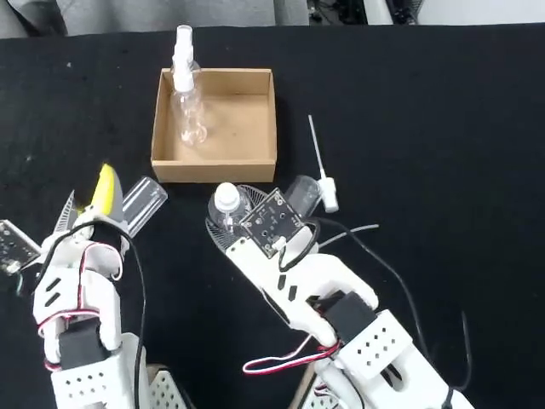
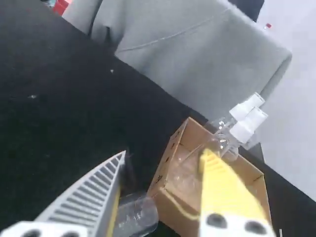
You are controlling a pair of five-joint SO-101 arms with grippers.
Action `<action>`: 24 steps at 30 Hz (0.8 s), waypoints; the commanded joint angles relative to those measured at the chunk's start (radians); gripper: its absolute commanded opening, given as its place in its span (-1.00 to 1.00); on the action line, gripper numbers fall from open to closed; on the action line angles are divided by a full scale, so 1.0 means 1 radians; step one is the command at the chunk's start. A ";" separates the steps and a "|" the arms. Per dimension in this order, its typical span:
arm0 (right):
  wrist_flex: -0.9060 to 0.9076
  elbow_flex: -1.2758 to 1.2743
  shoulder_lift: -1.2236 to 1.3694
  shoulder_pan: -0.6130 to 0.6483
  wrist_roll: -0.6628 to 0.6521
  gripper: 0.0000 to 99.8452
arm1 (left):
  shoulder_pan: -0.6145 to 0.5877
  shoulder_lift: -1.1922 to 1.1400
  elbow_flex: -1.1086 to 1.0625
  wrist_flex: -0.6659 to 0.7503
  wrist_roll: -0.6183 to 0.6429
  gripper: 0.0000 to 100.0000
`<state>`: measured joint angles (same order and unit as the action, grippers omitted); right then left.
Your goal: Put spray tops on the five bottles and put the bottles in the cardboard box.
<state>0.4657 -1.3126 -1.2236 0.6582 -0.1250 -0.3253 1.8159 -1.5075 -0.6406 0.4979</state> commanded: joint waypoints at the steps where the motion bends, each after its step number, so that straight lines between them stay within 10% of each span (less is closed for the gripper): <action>1: -0.025 0.012 -0.021 -0.023 -0.002 -0.91 | -0.010 0.011 0.012 0.006 -0.008 -0.78; 24: -0.026 0.025 -0.021 -0.107 -0.002 -0.91 | -0.004 0.009 -0.150 0.005 -0.008 -0.94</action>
<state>0.4657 -1.3126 -1.2236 0.5785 -0.1250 -0.3268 1.8144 -1.6640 -0.6421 0.4994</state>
